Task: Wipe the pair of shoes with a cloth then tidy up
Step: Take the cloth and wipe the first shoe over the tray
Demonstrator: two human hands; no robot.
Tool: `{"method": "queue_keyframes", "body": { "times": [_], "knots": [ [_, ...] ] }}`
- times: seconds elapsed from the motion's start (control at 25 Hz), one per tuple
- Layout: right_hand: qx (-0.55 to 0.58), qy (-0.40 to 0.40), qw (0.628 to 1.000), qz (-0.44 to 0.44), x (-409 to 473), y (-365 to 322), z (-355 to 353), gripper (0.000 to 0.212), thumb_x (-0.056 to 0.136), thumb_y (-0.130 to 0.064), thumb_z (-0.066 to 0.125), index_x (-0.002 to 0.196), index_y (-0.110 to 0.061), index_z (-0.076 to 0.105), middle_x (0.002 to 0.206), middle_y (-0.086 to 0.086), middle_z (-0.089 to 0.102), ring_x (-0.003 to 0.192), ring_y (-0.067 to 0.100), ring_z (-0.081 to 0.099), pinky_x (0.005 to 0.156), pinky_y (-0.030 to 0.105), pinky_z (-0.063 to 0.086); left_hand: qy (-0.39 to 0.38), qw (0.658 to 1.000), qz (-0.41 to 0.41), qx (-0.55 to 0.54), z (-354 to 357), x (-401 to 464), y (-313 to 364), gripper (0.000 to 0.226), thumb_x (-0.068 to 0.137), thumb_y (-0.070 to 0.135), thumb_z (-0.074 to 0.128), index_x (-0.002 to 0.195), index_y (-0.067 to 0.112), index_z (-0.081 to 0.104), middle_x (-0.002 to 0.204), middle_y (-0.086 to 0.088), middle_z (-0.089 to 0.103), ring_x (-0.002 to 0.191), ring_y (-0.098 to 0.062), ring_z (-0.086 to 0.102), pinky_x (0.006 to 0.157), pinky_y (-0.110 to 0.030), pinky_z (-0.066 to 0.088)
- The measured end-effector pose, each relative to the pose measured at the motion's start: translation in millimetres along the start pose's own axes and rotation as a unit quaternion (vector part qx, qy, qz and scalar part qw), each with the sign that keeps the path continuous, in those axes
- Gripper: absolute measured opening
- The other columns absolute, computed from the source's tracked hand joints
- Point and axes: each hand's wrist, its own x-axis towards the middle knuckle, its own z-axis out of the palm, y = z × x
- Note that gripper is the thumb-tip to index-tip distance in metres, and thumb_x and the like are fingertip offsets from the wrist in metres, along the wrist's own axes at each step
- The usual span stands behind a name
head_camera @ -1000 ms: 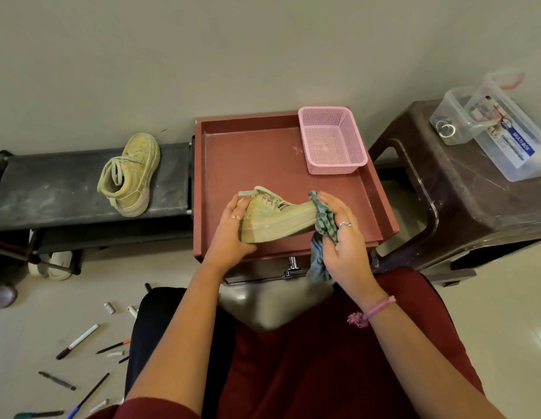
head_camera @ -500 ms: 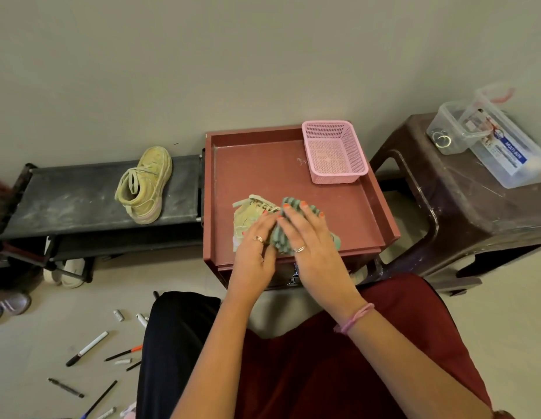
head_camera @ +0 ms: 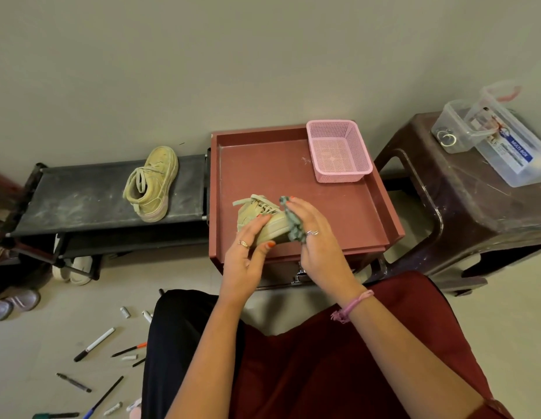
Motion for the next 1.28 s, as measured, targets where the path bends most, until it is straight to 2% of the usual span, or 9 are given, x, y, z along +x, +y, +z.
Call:
{"method": "queue_keyframes", "body": {
  "times": [0.12,0.32,0.48,0.64,0.8,0.92,1.04,1.16,1.28],
  "knots": [
    [0.113,0.038,0.98,0.161,1.9,-14.8,4.9,0.067,0.074,0.021,0.039,0.133,-0.01,0.042,0.134,0.002,0.044,0.125,-0.007,0.036,0.113,0.026,0.027,0.0,1.0,-0.008,-0.006,-1.2,3.1,-0.1,0.043,0.094,0.012,0.053,0.133,0.03,0.051,0.134,0.007,0.054,0.128,-0.011,0.049,0.108,-0.035,0.041],
    [0.0,-0.002,1.0,-0.01,-1.8,-25.8,12.1,0.07,0.077,0.011,0.047,0.142,-0.012,0.037,0.149,0.001,0.033,0.143,0.016,0.019,0.118,0.025,0.015,0.002,0.999,-0.028,-0.042,-14.1,6.2,-1.8,0.044,0.094,0.012,0.053,0.132,0.036,0.049,0.133,0.017,0.054,0.129,-0.013,0.05,0.108,-0.038,0.041],
    [0.114,0.024,0.986,0.119,3.1,-23.0,10.4,0.07,0.074,0.022,0.04,0.135,-0.011,0.04,0.138,0.0,0.041,0.134,0.013,0.036,0.114,0.02,0.024,0.001,0.996,-0.035,-0.083,-15.8,5.4,-1.2,0.042,0.095,0.01,0.052,0.131,0.032,0.051,0.131,0.011,0.056,0.126,-0.014,0.051,0.106,-0.034,0.043],
    [0.114,0.014,0.993,0.04,0.2,-37.4,11.5,0.075,0.073,0.024,0.039,0.14,-0.009,0.039,0.147,0.001,0.037,0.139,0.01,0.029,0.117,0.028,0.022,0.024,0.986,-0.086,-0.141,-14.1,2.9,0.4,0.038,0.097,0.008,0.048,0.134,0.015,0.049,0.128,-0.005,0.059,0.119,-0.01,0.056,0.099,-0.026,0.048],
    [0.184,0.008,0.97,0.157,-6.7,-6.7,13.2,0.067,0.078,0.019,0.04,0.135,-0.017,0.043,0.14,0.0,0.043,0.132,0.003,0.036,0.115,0.027,0.027,0.022,0.969,-0.115,-0.217,-12.1,6.0,-11.9,0.035,0.097,0.018,0.052,0.131,0.023,0.055,0.126,-0.002,0.063,0.123,-0.022,0.055,0.105,-0.043,0.043],
    [0.21,-0.008,0.946,0.248,-13.9,0.2,24.8,0.059,0.082,0.009,0.041,0.135,-0.015,0.045,0.136,0.001,0.048,0.129,0.011,0.042,0.112,0.04,0.032,0.023,0.956,-0.121,-0.268,-12.6,8.8,-13.8,0.039,0.092,0.029,0.06,0.13,0.021,0.056,0.126,-0.002,0.062,0.123,-0.023,0.053,0.107,-0.047,0.038],
    [0.214,0.014,0.948,0.236,6.3,-7.3,23.7,0.055,0.082,0.01,0.041,0.135,-0.006,0.045,0.138,0.007,0.048,0.131,0.017,0.042,0.113,0.037,0.032,0.047,0.933,-0.134,-0.331,-12.0,16.1,-2.9,0.047,0.087,0.033,0.069,0.129,0.019,0.055,0.125,-0.007,0.059,0.118,-0.021,0.052,0.107,-0.042,0.04],
    [0.19,0.023,0.964,0.183,28.9,-6.3,13.4,0.049,0.081,0.014,0.041,0.128,0.002,0.049,0.135,0.013,0.049,0.129,0.025,0.044,0.107,0.036,0.038,0.042,0.947,-0.111,-0.299,-16.6,35.1,1.9,0.055,0.086,0.036,0.069,0.133,0.016,0.051,0.134,-0.011,0.053,0.125,-0.024,0.048,0.11,-0.039,0.038],
    [0.184,0.016,0.968,0.172,25.0,0.2,14.5,0.054,0.081,0.017,0.04,0.131,-0.002,0.047,0.132,0.004,0.05,0.123,0.015,0.048,0.109,0.036,0.037,0.007,0.956,-0.106,-0.273,-13.4,40.2,-5.1,0.052,0.09,0.035,0.064,0.137,0.019,0.048,0.145,-0.001,0.048,0.135,-0.022,0.042,0.116,-0.042,0.03]
  ]
}}
